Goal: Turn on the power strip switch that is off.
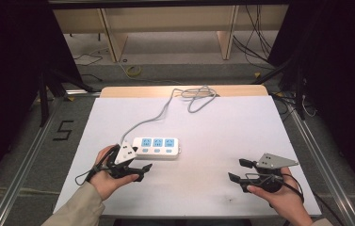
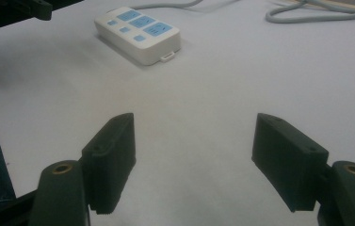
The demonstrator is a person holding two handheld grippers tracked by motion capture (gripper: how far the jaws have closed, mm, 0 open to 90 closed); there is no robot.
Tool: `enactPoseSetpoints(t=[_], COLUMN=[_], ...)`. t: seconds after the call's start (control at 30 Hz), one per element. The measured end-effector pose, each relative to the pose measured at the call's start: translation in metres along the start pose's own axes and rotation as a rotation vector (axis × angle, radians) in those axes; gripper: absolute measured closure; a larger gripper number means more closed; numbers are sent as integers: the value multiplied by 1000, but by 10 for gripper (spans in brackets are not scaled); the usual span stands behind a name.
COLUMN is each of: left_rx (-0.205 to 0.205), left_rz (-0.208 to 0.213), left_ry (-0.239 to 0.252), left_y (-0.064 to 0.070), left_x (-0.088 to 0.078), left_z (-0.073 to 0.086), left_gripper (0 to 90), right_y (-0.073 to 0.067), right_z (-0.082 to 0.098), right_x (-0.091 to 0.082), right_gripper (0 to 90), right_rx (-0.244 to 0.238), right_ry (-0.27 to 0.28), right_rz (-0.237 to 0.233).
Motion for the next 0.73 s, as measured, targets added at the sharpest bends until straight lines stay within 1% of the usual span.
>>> enactPoseSetpoints(t=[0.07,0.2,0.37,0.5,0.73], left_rx=[4,-4,-8,-16,1], left_rz=[-4,-18,-28,-32,-19], left_ry=[-10,-19,-28,-23,-33], left_y=[-1,-3,-6,-7,-4], left_x=[-3,-7,-12,-12,-9], left_z=[5,15,22,23,23], left_gripper=[228,221,221,221,216], right_y=[0,0,0,0,0], right_z=[0,0,0,0,0], right_x=[0,0,0,0,0], right_gripper=[310,310,310,310,310], right_rx=[0,0,1,2,3], right_ry=[-1,1,1,0,2], right_rz=[0,0,-1,-2,-1])
Point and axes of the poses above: each handheld gripper's, and its own axes: x roughly forward along the jaws, z roughly out of its underside, y roughly to its right, the point moved 5 cm from there along x, roughly forward along the jaws, and after that the axes turned 2 degrees about -z, right-handed, at the moved point
